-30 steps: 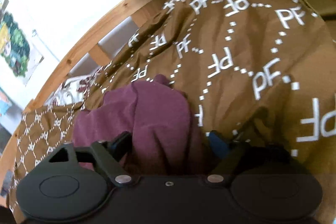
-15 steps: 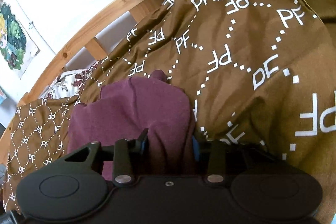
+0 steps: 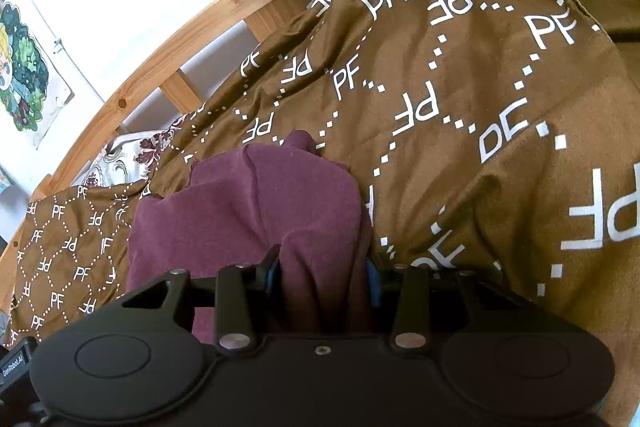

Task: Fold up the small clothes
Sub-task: 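Close the left gripper on the maroon shirt end while the right gripper holds, then lift the shirt end with both grippers and fold it over the bundle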

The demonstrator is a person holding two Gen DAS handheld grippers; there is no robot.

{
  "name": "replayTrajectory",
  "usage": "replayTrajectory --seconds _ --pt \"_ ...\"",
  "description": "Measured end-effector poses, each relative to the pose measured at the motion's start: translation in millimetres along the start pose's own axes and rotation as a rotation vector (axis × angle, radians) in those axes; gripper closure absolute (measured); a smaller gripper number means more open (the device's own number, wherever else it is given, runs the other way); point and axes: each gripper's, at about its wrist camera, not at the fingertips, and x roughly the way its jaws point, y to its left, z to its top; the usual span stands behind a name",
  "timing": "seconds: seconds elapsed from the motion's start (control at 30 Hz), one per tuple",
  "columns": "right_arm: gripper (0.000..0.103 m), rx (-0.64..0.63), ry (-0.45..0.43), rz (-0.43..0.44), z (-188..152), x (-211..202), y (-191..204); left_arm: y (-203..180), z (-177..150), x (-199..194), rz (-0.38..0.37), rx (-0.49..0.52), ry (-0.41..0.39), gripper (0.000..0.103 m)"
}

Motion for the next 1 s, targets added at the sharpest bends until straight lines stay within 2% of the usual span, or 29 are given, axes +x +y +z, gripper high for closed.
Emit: replayTrajectory --seconds 0.03,0.1,0.13,0.3,0.4,0.63,0.87,1.0 --pt "0.058 0.005 -0.004 0.004 0 -1 0 -2 1 0 -0.01 0.002 0.006 0.027" --pt "0.058 -0.001 -0.009 0.005 -1 -2 2 -7 1 -1 -0.019 0.013 0.012 0.04" --pt "0.058 -0.01 -0.011 0.005 -1 -2 3 -10 1 -2 -0.01 0.024 0.014 0.04" --pt "0.073 -0.046 -0.022 0.019 -1 -5 9 -22 1 -3 0.052 0.066 0.023 0.062" --pt "0.079 -0.077 -0.066 0.052 -3 -12 17 -29 0 -12 0.05 0.093 0.006 0.07" --pt "0.082 -0.241 -0.205 0.114 -13 -47 57 -76 3 -51 0.1 0.345 -0.098 0.072" --pt "0.083 -0.209 -0.331 0.163 -10 -73 80 -114 28 -83 0.149 0.552 -0.116 0.072" --pt "0.083 -0.185 -0.374 0.197 0 -67 100 -117 51 -96 0.189 0.626 -0.13 0.072"
